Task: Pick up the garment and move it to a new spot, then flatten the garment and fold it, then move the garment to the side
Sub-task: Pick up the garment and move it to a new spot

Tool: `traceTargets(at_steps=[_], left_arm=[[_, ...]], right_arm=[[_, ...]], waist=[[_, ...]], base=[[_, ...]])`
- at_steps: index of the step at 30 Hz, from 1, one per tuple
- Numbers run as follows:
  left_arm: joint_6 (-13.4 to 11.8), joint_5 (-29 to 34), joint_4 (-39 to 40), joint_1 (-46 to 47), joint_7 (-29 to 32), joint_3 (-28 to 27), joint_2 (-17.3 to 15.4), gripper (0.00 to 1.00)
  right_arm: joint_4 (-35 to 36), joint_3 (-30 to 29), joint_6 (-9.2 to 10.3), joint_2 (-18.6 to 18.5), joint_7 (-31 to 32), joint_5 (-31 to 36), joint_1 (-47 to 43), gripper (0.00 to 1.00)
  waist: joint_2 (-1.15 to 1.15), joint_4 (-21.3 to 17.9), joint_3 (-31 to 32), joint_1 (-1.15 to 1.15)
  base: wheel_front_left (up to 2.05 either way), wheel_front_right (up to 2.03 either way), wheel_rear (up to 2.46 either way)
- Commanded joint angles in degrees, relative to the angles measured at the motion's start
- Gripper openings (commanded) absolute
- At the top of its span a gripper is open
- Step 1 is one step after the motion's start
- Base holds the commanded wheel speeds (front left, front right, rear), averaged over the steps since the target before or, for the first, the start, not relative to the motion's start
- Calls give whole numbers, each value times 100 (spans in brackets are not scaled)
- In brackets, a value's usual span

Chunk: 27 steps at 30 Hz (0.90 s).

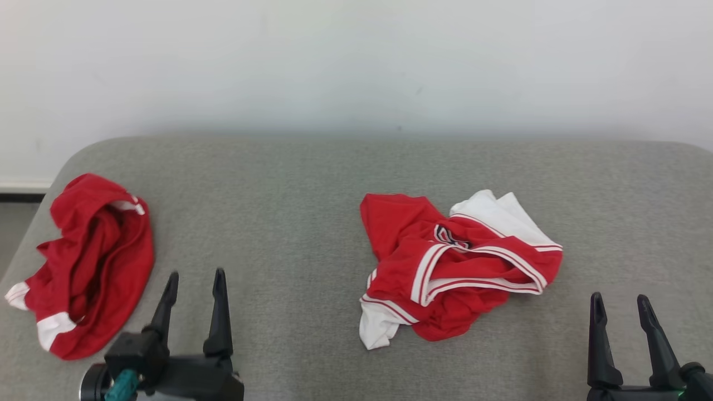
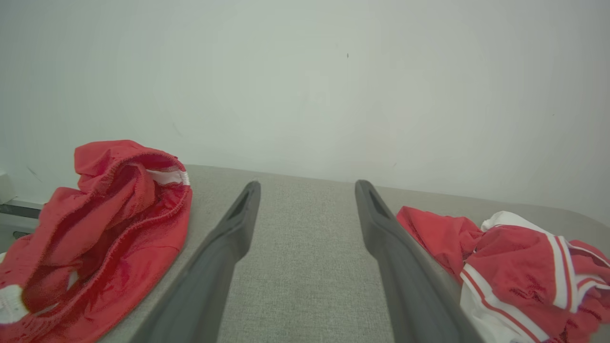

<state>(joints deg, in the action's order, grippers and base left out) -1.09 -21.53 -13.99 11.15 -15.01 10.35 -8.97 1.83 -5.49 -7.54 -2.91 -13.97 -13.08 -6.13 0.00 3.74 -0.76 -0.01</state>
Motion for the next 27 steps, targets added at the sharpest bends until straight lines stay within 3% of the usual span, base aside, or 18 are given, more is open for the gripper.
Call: traceTargets(at_steps=[1, 13, 27], left_arm=[[6, 167, 65, -273, -18, -96, 68, 100], [467, 739, 202, -1263, -21, -540, 431, 100], [608, 1012, 178, -1531, -22, -1062, 600, 100]], right_arm=[[-84, -53, 10, 4, -56, 206, -77, 100], [-305, 70, 10, 2, -128, 410, -199, 100], [-420, 124, 10, 3, -130, 444, -368, 100]], waist=[[0, -267, 109, 1], [0, -510, 197, 1], [0, -492, 177, 1]], base=[[0, 0, 0], [0, 0, 0], [0, 0, 0]])
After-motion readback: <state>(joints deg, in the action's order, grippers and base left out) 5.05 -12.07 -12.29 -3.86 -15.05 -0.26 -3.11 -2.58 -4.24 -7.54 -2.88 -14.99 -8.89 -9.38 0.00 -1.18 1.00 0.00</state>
